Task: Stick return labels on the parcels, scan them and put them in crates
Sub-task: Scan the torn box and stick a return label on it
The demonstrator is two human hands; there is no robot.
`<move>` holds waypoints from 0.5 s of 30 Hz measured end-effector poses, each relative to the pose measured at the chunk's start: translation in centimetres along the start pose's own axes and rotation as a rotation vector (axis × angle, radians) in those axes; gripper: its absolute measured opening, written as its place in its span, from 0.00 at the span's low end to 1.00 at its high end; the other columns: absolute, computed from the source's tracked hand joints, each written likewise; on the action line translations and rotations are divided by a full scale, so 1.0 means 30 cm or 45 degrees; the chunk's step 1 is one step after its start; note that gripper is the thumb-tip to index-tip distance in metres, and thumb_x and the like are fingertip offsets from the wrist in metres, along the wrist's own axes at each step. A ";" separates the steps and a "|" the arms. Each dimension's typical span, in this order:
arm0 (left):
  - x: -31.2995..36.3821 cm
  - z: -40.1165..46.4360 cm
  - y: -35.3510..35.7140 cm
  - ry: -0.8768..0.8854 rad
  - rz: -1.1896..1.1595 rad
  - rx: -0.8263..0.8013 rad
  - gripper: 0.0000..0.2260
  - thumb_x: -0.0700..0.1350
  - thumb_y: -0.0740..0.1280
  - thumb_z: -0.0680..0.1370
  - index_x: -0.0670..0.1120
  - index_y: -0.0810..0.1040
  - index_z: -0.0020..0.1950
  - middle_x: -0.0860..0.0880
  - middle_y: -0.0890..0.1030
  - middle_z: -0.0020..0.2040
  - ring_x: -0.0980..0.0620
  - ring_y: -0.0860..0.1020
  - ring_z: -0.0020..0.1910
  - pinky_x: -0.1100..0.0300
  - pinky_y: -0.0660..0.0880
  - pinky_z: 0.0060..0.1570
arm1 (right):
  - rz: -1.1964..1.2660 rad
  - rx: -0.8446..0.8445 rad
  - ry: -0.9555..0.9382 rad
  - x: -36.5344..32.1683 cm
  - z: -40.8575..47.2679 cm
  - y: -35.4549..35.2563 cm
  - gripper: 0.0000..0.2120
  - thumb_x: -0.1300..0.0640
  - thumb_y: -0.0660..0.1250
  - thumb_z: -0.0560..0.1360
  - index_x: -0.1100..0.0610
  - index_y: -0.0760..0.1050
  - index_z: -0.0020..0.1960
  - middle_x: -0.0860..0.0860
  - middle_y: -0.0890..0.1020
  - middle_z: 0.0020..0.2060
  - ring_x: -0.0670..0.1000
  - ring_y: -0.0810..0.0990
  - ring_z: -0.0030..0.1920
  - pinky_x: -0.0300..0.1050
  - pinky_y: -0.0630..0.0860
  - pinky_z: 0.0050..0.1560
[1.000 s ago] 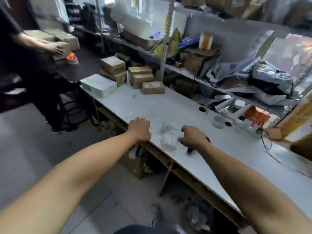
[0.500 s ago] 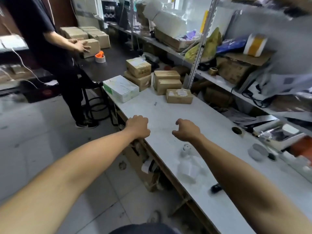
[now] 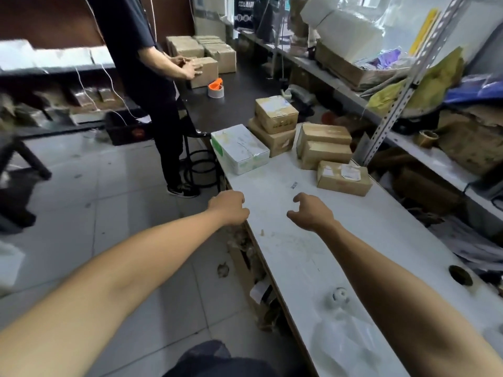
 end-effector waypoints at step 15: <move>-0.163 0.478 -0.032 -0.405 -0.996 -0.025 0.26 0.52 0.65 0.80 0.49 0.65 0.77 0.48 0.71 0.71 0.47 0.73 0.65 0.57 0.69 0.55 | 0.346 -0.074 0.011 -0.162 0.589 0.058 0.22 0.51 0.70 0.77 0.57 0.74 0.69 0.56 0.81 0.60 0.52 0.78 0.55 0.42 0.72 0.50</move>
Point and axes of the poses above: each hand's wrist, its own z-axis towards the middle knuckle, its own y-axis out of the palm, x = y × z, the point moved 5 cm from there along z, towards the middle knuckle
